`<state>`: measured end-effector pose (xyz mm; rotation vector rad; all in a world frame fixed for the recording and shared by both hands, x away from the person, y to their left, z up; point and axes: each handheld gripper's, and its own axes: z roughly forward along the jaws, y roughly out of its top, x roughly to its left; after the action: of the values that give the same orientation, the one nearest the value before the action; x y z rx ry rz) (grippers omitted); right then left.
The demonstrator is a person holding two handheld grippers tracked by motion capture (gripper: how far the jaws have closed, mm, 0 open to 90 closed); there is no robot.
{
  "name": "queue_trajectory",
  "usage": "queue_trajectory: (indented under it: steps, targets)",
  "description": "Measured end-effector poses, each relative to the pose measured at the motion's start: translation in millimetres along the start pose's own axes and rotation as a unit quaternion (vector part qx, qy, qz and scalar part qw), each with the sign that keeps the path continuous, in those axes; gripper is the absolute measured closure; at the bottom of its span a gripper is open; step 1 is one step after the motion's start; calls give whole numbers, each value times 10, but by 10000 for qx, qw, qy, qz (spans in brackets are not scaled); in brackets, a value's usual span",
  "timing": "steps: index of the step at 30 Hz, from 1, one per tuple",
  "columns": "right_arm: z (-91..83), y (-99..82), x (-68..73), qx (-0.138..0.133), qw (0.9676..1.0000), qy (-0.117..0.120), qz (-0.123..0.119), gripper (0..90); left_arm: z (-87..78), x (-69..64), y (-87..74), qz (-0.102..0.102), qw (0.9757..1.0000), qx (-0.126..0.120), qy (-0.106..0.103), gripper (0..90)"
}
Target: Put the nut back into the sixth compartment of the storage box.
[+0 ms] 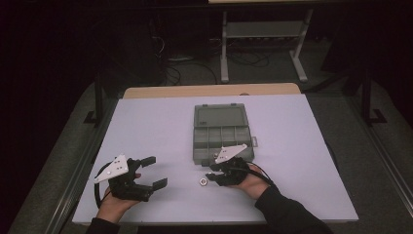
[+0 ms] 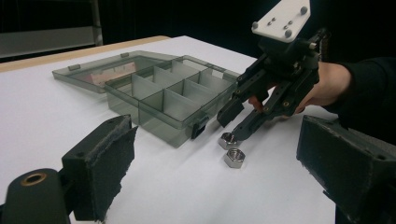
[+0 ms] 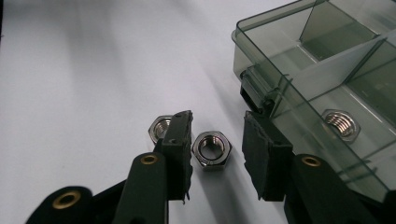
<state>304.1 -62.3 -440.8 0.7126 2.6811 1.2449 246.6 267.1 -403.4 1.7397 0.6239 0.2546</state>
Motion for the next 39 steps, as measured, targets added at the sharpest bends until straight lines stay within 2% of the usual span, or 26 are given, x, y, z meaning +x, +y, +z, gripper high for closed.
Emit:
queue_trajectory:
  steps: [5, 9, 12, 13, 15, 17, 19, 25, 32, 35, 36, 39]
  targets:
    - [43, -7, -14, 40, 10000, -12, -42, 620, 2, 2, 0, 12, 10000, 1, -7, 106]
    - [65, -10, -2, 71, 10000, 39, 31, 621, 1, 6, -1, 23, 10000, 17, -5, 106]
    - [92, -24, -12, 161, 9999, 4, -58, 626, 3, 3, -1, 22, 10000, 9, -8, 106]
    - [92, -21, -2, 143, 9999, 44, 21, 629, 3, 3, -1, 22, 10000, 10, -8, 106]
    - [100, -25, -14, 176, 9998, 7, -126, 636, 1, 4, -1, 16, 10000, 10, -7, 106]
    - [111, -28, 9, 212, 9998, 55, -17, 644, 2, 4, -1, 15, 10000, 7, -11, 106]
    - [118, -36, 7, 239, 9996, -22, -157, 654, 2, 3, -1, 19, 10000, 9, -9, 106]
    - [118, -39, 4, 230, 9993, -69, -276, 668, 1, 2, 1, 17, 10000, 4, -11, 105]
    - [89, -35, -9, 236, 9994, -66, -243, 673, -4, 2, 1, -12, 10000, -26, -2, 106]
    - [61, -24, -15, 164, 9998, -24, -139, 673, -1, 5, 1, 1, 10000, -20, -7, 106]
    - [48, -16, -5, 107, 9999, 16, -22, 673, -1, 5, 1, 8, 10000, -16, -5, 106]
    - [11, -5, -19, 56, 9999, 9, -114, 673, -2, 3, 2, 7, 10000, -18, -3, 106]
